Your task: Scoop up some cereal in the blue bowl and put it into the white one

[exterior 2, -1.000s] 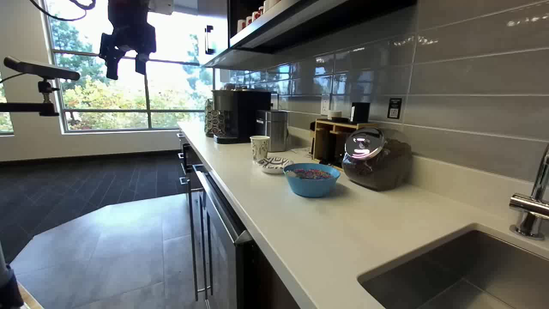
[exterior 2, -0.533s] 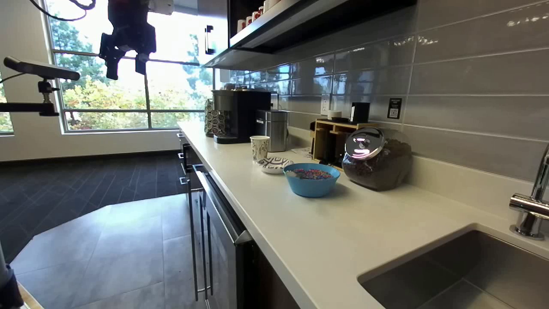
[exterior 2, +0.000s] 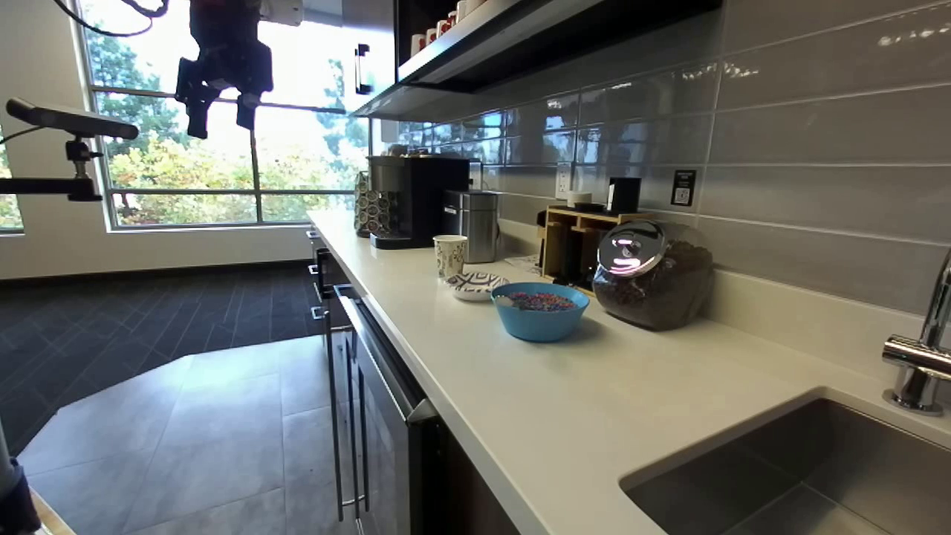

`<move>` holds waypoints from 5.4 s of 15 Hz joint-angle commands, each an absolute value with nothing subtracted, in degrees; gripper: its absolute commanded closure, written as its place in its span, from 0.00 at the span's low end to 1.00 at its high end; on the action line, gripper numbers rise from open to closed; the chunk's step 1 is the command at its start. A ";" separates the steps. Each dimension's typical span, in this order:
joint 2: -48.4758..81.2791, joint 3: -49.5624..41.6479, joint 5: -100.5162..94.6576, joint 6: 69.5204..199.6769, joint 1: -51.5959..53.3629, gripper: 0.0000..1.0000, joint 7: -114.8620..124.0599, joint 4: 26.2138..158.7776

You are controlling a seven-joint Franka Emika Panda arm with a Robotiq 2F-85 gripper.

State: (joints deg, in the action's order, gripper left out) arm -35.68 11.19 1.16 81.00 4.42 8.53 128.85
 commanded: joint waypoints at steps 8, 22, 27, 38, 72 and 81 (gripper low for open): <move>-33.29 -2.83 6.70 101.60 -3.23 0.00 9.29 135.78; -12.09 -22.09 35.38 122.59 -8.08 0.00 -9.43 139.04; -12.60 -20.25 34.37 123.47 -9.84 0.00 -8.68 139.85; 4.37 -19.59 44.21 129.60 -13.48 0.00 -10.35 129.57; 9.27 -16.61 46.20 120.33 -18.33 0.98 -11.19 122.57; 8.10 -16.87 46.12 116.44 -18.84 0.99 -11.25 121.70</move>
